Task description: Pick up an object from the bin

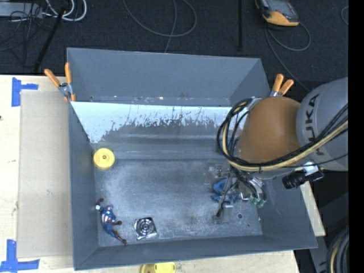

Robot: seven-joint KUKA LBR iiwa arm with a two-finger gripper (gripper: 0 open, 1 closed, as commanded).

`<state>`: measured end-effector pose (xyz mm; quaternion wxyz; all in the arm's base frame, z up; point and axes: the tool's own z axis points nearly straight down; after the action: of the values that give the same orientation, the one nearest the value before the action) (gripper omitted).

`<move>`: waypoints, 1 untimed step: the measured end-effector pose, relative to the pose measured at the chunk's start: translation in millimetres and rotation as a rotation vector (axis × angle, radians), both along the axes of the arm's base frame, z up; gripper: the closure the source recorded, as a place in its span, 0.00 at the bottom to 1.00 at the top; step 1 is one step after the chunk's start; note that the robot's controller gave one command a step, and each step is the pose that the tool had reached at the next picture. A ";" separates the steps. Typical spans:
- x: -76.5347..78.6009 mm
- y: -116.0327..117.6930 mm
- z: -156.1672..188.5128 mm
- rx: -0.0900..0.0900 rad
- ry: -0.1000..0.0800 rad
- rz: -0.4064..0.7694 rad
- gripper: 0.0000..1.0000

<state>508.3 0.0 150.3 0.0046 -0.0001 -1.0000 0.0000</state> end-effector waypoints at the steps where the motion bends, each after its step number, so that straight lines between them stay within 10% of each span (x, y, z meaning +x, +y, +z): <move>1: 1.7 0.0 4.3 0.000 -0.008 0.000 0.00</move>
Offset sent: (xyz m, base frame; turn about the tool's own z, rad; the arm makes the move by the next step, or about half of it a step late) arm 0.0427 -0.0949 -0.0803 -0.2285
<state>510.1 0.0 154.6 0.0007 -0.0001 -1.0000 0.0000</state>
